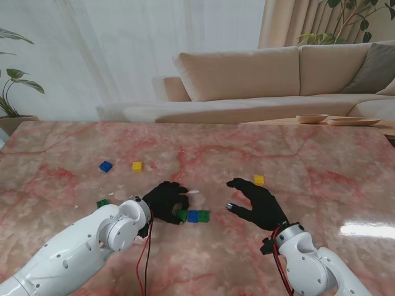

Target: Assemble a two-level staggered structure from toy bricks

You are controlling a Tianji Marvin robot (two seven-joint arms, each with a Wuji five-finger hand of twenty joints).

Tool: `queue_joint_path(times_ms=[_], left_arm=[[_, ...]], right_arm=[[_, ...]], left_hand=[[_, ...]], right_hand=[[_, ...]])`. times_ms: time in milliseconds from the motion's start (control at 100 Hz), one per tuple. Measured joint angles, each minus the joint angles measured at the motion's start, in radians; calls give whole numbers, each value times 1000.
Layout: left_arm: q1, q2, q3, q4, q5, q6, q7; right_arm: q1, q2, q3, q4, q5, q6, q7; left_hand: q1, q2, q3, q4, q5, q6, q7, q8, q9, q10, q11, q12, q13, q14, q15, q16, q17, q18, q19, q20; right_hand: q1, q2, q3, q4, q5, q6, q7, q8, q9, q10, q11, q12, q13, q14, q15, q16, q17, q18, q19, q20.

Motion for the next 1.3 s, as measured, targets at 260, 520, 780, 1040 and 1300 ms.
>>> queue_joint_path(times_ms=[260,520,780,1040,1300], left_arm=[[-5,-2,6,2,-10,5,-3],[-11,-4,13,8,-18,6,0],[-23,-8,28,17,-26,9,7],[-28,-10,34,21,-25,11,11],[-30,-10,34,23,-22,12,11]], right_arm=[[-2,0,2,-2,1,1,2],[-7,0,8,-6,0,2,8],[-10,1,11,-9,0,2,11],[-12,2,13,-12,0,2,15],[-12,2,12,-12,0,1,18]], left_hand=[[0,0,0,0,0,2,0,1,0,0,0,0,0,0,0,0,0,0,0,0],[0,0,0,0,0,2,2,3,0,0,0,0,0,0,0,0,0,0,0,0],[-1,0,0,0,0,6,10,6,0,0,0,0,0,0,0,0,0,0,0,0],[-52,10,3,0,0,6,18,17,0,2,0,0,0,0,0,0,0,1,0,0],[-120,21,121,44,-15,7,-4,19,0,2,0,0,0,1,0,0,0,1,0,0]], right_hand=[[0,1,0,0,0,0,0,0,-1,0,0,0,0,0,0,0,0,0,0,0],[0,2,0,0,0,-9,-1,0,-10,0,0,0,-12,-6,-1,0,0,0,0,0],[0,2,0,0,0,-10,-1,0,-10,1,0,0,-11,-7,-1,0,0,0,0,0],[0,2,0,0,0,-10,-1,0,-10,1,0,0,-11,-7,-1,0,0,0,0,0],[0,2,0,0,0,-10,-1,0,-11,1,0,0,-11,-7,-1,0,0,0,0,0]])
